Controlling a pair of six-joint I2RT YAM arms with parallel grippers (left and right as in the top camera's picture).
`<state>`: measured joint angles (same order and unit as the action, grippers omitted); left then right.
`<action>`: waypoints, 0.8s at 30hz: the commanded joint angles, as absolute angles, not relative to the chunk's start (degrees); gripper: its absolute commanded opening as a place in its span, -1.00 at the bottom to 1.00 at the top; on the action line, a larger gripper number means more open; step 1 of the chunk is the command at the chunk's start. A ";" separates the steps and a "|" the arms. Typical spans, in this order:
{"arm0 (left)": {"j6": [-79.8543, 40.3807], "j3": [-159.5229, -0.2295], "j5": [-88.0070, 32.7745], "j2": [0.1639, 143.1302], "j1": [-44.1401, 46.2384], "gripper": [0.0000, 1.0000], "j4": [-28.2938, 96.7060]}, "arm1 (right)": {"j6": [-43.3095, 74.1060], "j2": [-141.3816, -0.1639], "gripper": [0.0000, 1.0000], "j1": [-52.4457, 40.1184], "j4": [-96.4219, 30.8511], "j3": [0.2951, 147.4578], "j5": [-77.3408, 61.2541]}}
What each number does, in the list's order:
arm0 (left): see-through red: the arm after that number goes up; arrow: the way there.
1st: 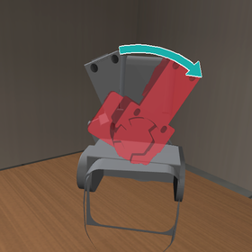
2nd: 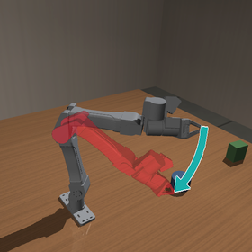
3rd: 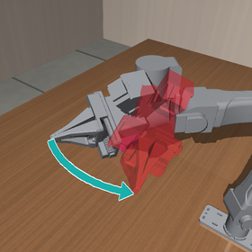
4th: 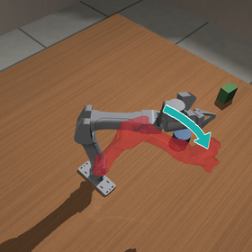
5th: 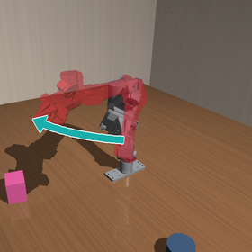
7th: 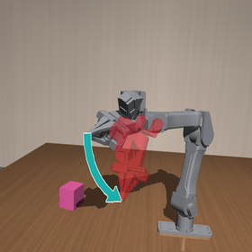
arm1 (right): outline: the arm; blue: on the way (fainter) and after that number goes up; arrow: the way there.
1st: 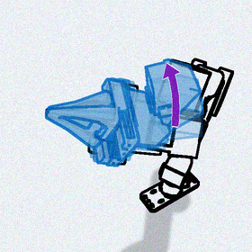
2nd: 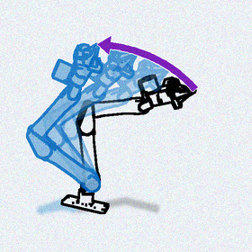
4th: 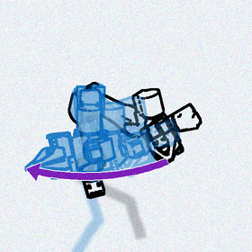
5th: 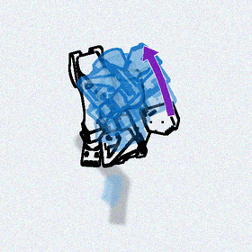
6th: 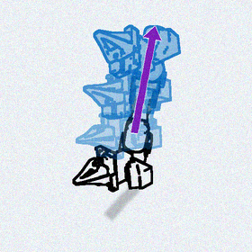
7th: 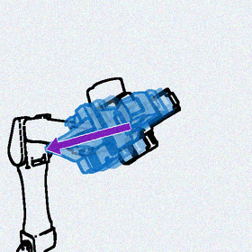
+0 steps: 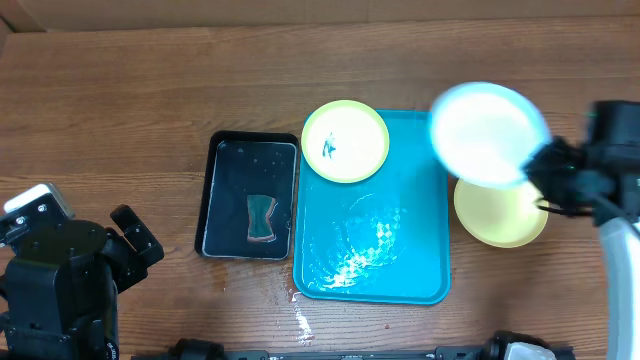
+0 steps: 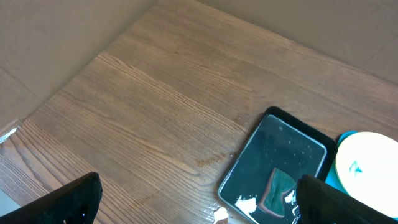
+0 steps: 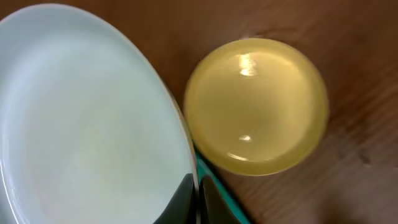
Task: Clean dirty plates on tray and stack at the side
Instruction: 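Carry the white plate right and stack it on the yellow plate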
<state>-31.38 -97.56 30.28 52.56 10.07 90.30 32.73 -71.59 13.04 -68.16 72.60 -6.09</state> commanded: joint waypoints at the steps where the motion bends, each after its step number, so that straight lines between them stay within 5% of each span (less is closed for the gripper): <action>1: -31.92 -98.04 31.51 52.75 9.76 1.00 90.19 | 23.44 -74.43 -0.92 24.58 -70.72 69.01 -9.13; 7: -31.92 -98.04 31.51 52.75 9.76 1.00 90.17 | 22.24 -79.70 -0.92 35.44 -66.83 61.01 -9.15; 15: -31.92 -98.04 31.51 52.75 9.76 1.00 90.19 | 22.92 -83.33 -0.92 34.65 -55.92 50.28 -12.08; 16: -31.92 -98.04 31.51 52.75 9.76 0.99 90.17 | 22.92 -83.33 -0.84 34.30 -55.59 50.33 -12.12; 19: -31.94 -98.04 31.51 52.75 9.76 0.99 90.19 | 23.64 -82.70 0.09 33.10 -56.10 50.94 -12.19; 24: -31.92 -98.04 31.51 52.75 9.76 1.00 90.17 | 23.73 -78.32 0.25 28.49 -60.97 56.64 -12.91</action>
<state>-31.38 -97.56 30.28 52.56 10.07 90.30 23.70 -82.78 31.46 -60.12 51.57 -11.66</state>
